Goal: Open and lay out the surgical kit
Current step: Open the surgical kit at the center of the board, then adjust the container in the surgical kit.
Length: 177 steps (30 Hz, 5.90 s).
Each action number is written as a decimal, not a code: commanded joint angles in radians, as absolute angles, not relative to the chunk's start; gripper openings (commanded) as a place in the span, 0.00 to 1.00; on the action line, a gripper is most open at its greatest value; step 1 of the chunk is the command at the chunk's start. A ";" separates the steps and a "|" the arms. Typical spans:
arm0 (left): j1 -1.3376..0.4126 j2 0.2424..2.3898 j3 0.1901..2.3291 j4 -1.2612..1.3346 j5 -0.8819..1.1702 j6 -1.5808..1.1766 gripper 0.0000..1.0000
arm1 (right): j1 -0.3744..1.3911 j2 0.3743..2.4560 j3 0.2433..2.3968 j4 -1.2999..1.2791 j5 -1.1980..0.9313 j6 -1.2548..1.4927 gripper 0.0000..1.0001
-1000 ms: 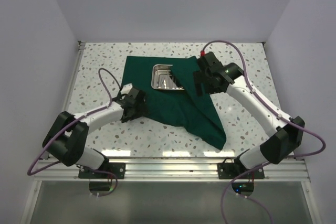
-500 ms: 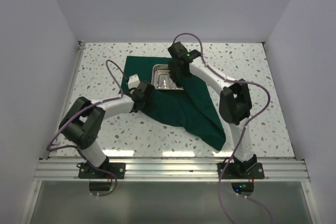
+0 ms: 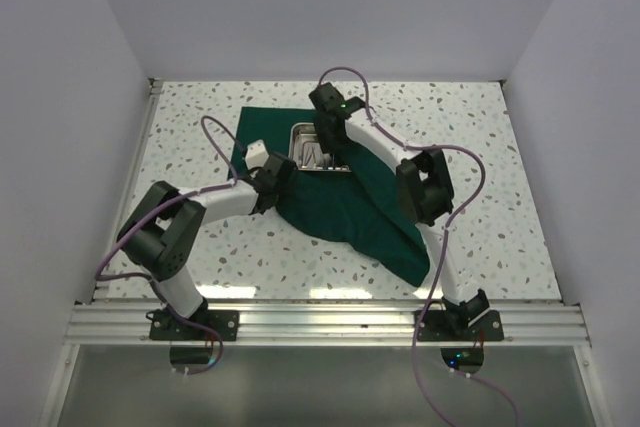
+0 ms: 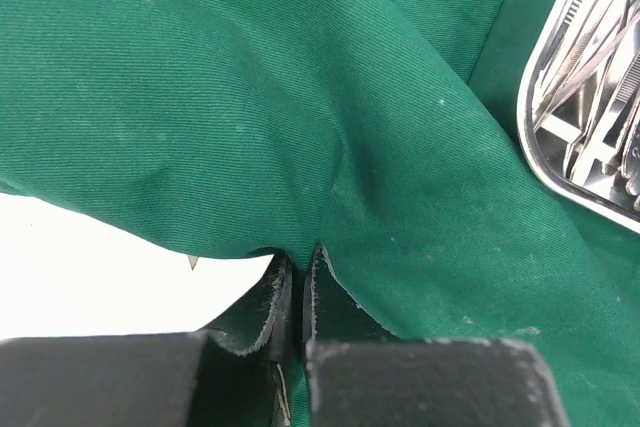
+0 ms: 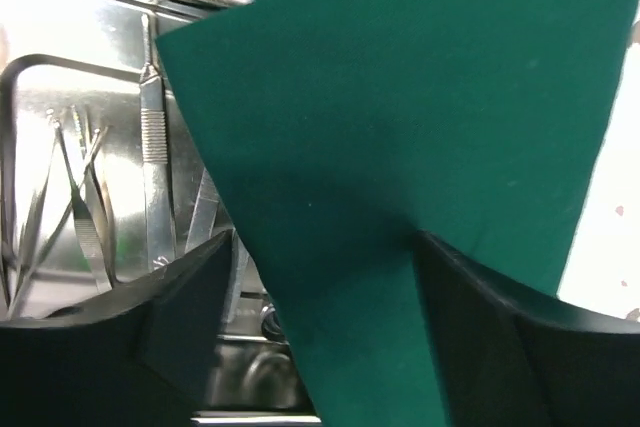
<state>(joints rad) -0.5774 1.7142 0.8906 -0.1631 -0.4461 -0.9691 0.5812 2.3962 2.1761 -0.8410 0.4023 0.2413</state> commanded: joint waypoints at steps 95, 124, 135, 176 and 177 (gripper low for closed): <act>-0.031 2.355 1.707 -0.236 0.107 -0.393 0.00 | 0.113 2.399 2.072 -0.828 0.328 0.376 0.63; 0.117 2.545 2.121 -0.343 0.023 -0.400 0.00 | 0.077 2.729 2.537 -0.764 0.114 0.396 0.00; 0.127 2.522 2.060 -0.236 0.161 -0.469 0.62 | 0.080 2.648 2.487 -0.693 0.107 0.374 0.03; -0.184 1.187 0.902 -0.454 0.045 -0.543 0.95 | 0.279 2.332 2.234 -0.920 -0.003 0.509 0.74; -0.184 1.177 0.899 -0.460 0.041 -0.542 0.95 | 0.279 2.336 2.209 -0.913 -0.005 0.511 0.74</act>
